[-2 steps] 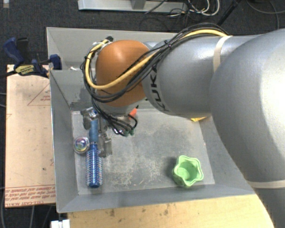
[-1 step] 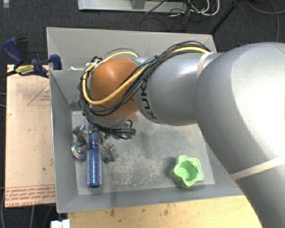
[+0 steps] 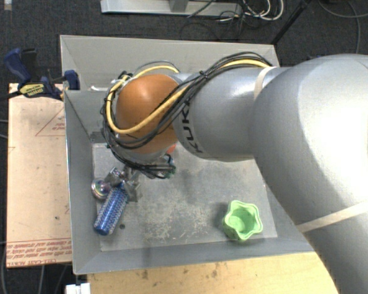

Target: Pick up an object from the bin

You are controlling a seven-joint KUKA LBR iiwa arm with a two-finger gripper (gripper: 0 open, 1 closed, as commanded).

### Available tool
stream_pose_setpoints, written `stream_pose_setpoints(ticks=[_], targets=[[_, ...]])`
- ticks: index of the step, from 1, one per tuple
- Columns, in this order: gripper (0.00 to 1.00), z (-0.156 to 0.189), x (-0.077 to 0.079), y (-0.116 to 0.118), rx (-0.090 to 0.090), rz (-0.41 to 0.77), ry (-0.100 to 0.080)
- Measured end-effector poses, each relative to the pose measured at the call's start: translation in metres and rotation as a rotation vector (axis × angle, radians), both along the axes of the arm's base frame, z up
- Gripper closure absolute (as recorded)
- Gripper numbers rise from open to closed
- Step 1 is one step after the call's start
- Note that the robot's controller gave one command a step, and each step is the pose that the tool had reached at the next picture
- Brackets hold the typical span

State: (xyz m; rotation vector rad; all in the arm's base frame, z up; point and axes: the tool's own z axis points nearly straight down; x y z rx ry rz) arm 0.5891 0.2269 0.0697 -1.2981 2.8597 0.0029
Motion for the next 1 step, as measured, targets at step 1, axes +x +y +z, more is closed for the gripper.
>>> stream_pose_setpoints(ticks=[1], targets=[[1.0, 0.1443, -0.0236, 0.0095, 0.003, 0.115, -0.009]])
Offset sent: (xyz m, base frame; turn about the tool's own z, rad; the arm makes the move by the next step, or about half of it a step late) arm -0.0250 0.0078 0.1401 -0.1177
